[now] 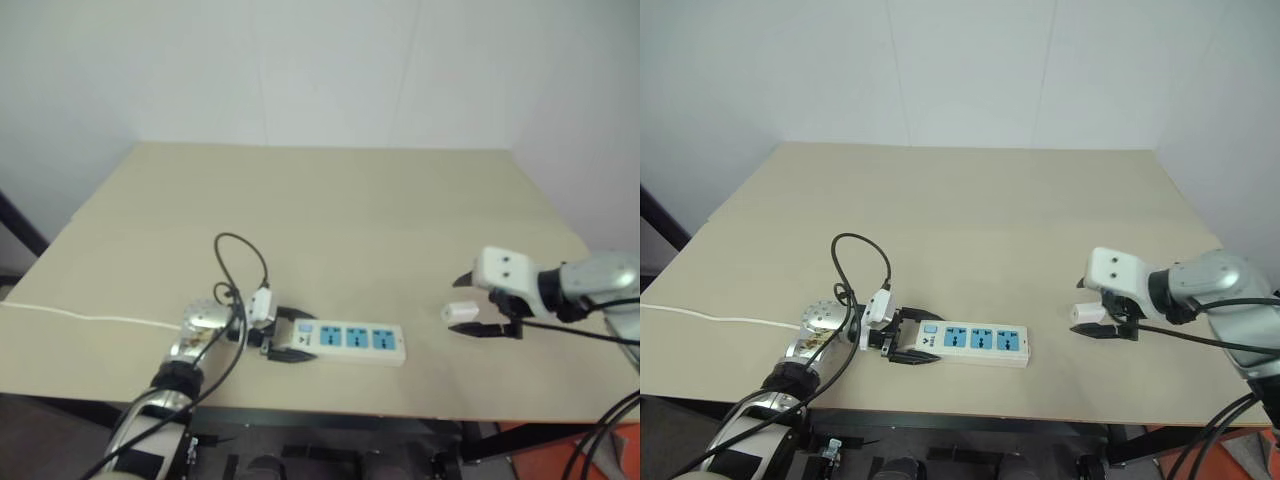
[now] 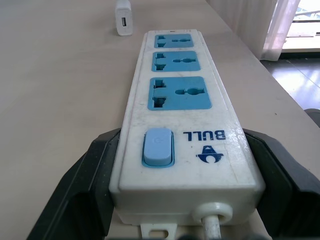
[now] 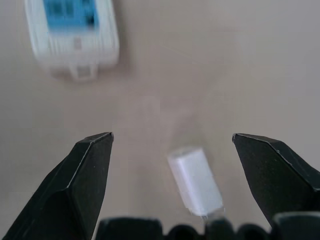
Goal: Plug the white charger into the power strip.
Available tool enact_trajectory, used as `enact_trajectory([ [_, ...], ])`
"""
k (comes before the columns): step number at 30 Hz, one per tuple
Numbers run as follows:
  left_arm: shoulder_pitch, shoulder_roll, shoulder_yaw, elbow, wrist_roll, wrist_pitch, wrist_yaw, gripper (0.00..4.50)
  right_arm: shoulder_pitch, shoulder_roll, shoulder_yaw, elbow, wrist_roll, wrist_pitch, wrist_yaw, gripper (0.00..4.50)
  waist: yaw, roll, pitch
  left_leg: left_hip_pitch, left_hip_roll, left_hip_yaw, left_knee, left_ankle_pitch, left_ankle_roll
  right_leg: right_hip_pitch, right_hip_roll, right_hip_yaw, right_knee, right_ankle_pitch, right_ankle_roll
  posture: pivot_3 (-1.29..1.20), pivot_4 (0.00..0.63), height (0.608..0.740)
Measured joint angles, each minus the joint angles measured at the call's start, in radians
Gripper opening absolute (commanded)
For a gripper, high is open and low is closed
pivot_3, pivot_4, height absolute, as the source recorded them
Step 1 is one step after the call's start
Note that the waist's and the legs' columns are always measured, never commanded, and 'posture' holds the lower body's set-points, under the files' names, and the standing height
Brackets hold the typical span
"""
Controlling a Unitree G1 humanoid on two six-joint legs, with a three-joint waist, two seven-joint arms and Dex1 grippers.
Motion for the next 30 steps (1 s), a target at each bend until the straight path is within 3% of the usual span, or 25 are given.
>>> enact_trajectory([
  [10,0.0,-0.009,-0.011,-0.01,0.005,0.002,0.018,3.28,-0.269,0.165,0.247,0.33,-0.312,-0.245,0.118,4.5,0.002,0.0,0.0,0.0,0.0,0.0,0.0,0.0,0.0,0.0,0.0,0.0,0.0,0.001,-0.002,0.0,0.15,0.74],
  [20,0.025,-0.003,-0.014,-0.056,0.005,0.033,0.046,3.28,-0.34,0.237,0.287,0.518,-0.445,-0.386,0.166,4.5,-0.001,0.0,0.0,0.001,0.0,0.0,0.0,0.0,0.0,0.001,0.0,0.0,0.001,0.003,-0.005,0.0,0.15,0.74],
  [23,0.028,0.0,-0.014,-0.064,0.005,0.041,0.048,3.28,-0.352,0.255,0.286,0.54,-0.456,-0.389,0.179,3.9,-0.003,0.0,0.0,0.002,0.0,0.0,0.0,0.0,0.0,0.002,0.0,0.0,0.001,0.003,-0.005,0.0,0.15,0.74],
  [30,0.034,0.006,-0.014,-0.071,0.005,0.047,0.052,3.28,-0.351,0.273,0.286,0.547,-0.471,-0.394,0.209,1.51,-0.013,0.0,0.0,0.004,0.0,0.0,0.0,0.0,0.0,0.004,0.0,0.0,0.001,0.003,-0.005,0.0,0.15,0.74],
])
